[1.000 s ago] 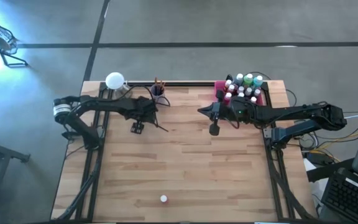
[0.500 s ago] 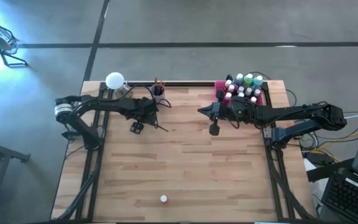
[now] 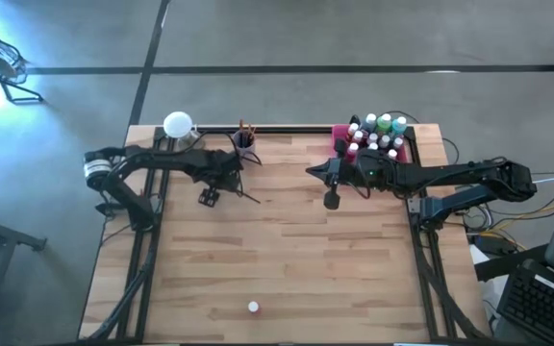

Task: Pick & Place Paint Supplies
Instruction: Put the gold black paint brush into the purple cup

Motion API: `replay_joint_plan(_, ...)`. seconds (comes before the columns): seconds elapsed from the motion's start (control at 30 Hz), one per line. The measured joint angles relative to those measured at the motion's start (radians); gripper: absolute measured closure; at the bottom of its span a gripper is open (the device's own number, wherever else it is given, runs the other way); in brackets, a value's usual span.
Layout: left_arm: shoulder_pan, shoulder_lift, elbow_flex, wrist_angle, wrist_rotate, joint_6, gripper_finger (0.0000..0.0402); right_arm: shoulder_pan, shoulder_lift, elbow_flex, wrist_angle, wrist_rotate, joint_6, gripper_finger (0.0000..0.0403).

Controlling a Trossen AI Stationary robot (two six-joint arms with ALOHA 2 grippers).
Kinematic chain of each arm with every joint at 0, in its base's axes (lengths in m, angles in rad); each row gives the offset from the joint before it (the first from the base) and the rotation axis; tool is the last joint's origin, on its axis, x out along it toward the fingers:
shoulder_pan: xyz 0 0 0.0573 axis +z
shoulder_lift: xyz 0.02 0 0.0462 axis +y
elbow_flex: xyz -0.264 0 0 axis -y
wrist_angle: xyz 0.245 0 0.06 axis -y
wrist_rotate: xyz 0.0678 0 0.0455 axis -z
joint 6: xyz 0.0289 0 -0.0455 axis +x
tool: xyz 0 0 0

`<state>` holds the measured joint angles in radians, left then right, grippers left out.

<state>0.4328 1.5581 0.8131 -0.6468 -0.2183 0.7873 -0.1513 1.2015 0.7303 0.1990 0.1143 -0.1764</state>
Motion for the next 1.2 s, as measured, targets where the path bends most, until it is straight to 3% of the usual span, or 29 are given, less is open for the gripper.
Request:
replay_joint_plan(0.47,0.046,0.056,-0.001,0.007,0.087,0.033,0.0079,0.000,0.000,0.000,0.016,0.000,0.000,0.0394)
replay_joint_plan(0.77,0.054,0.130,0.002,0.003,0.103,0.039,0.0117,0.000,0.000,0.000,0.016,0.000,0.000,0.0394)
replay_joint_plan(1.2,0.054,0.137,0.011,-0.002,0.106,0.050,0.0161,0.000,0.000,-0.001,0.016,0.000,-0.006,0.0394)
